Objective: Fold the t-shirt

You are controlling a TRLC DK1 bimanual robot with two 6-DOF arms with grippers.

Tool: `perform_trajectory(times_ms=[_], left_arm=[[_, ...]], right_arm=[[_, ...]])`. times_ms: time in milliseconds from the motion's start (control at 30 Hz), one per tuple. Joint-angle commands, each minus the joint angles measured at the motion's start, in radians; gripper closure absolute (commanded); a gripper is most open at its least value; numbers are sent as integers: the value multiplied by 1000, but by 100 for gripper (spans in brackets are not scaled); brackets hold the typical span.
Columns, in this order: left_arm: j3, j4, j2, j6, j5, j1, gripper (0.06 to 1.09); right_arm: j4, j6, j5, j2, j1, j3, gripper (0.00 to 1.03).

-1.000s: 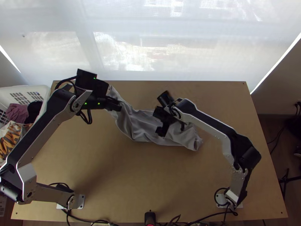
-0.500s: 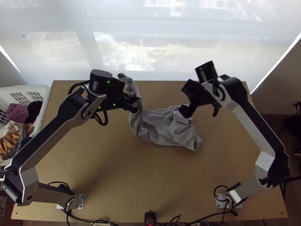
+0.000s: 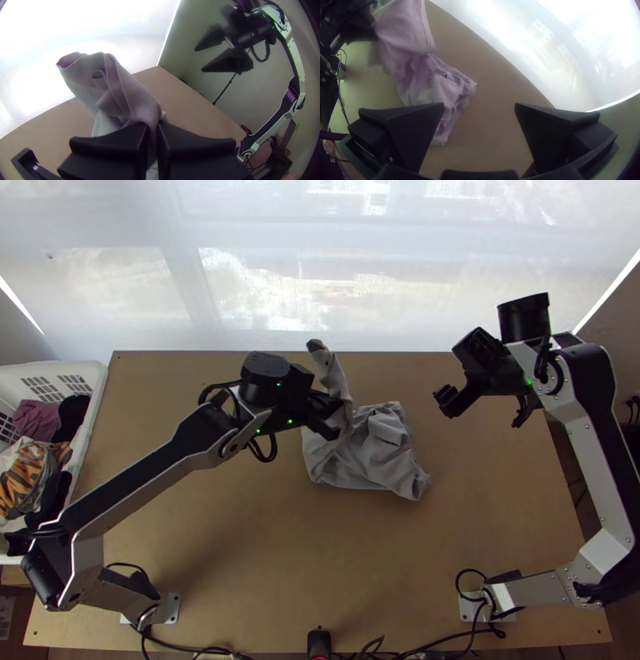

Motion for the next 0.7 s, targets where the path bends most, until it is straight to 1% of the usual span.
perform_trajectory(times_ms=[0, 233, 667], left_arm=[[-34, 139, 94, -26, 1, -59, 105], [32, 210, 214, -54, 1, -102, 105], [69, 245, 369, -63, 1, -163, 105]], right_arm=[[-21, -16, 54, -15, -20, 10, 5], [-33, -16, 57, -16, -17, 1, 5], [-50, -13, 57, -28, -15, -7, 5]])
